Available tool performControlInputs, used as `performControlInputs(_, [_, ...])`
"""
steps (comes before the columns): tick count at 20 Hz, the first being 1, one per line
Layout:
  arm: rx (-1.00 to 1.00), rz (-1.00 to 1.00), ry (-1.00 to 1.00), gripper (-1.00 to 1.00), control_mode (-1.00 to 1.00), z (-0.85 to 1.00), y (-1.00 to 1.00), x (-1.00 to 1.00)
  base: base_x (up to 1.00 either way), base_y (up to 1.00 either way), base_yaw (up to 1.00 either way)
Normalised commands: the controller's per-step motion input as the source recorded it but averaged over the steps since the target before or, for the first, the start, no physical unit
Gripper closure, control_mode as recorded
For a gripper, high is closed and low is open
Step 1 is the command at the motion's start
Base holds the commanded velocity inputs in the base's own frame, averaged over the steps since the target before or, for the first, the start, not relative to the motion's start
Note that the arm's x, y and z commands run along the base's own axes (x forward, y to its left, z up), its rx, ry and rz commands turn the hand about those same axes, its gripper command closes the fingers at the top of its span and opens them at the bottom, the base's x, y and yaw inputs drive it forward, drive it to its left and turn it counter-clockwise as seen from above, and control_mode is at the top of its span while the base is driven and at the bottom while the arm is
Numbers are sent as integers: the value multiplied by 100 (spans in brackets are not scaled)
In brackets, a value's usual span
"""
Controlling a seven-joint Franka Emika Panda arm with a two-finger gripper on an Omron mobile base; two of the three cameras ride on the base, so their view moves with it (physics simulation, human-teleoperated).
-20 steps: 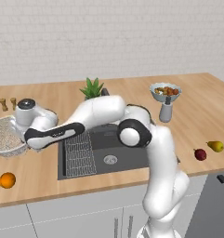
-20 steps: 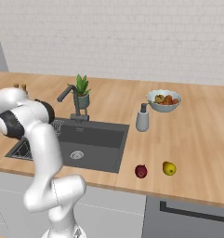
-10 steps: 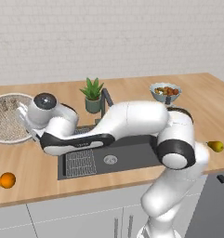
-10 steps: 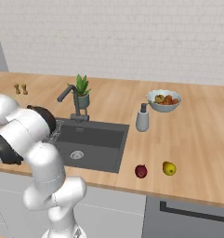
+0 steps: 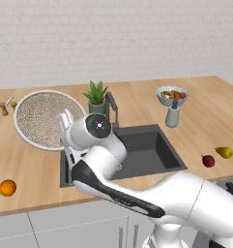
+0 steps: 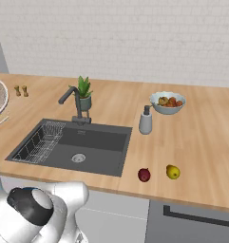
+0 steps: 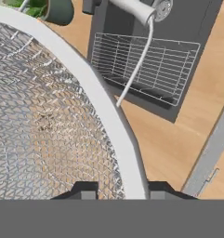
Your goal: Put the colander in the sink, put the pear, pear, orange in the colander, and turn on the sink faucet and pour water over the colander.
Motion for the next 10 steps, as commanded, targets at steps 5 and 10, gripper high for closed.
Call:
performControlInputs(5, [17, -18, 2, 100, -100, 66, -100, -72, 0, 0, 0])
performControlInputs(10, [11, -9, 25, 100, -100, 82, -100, -25, 0, 0, 0])
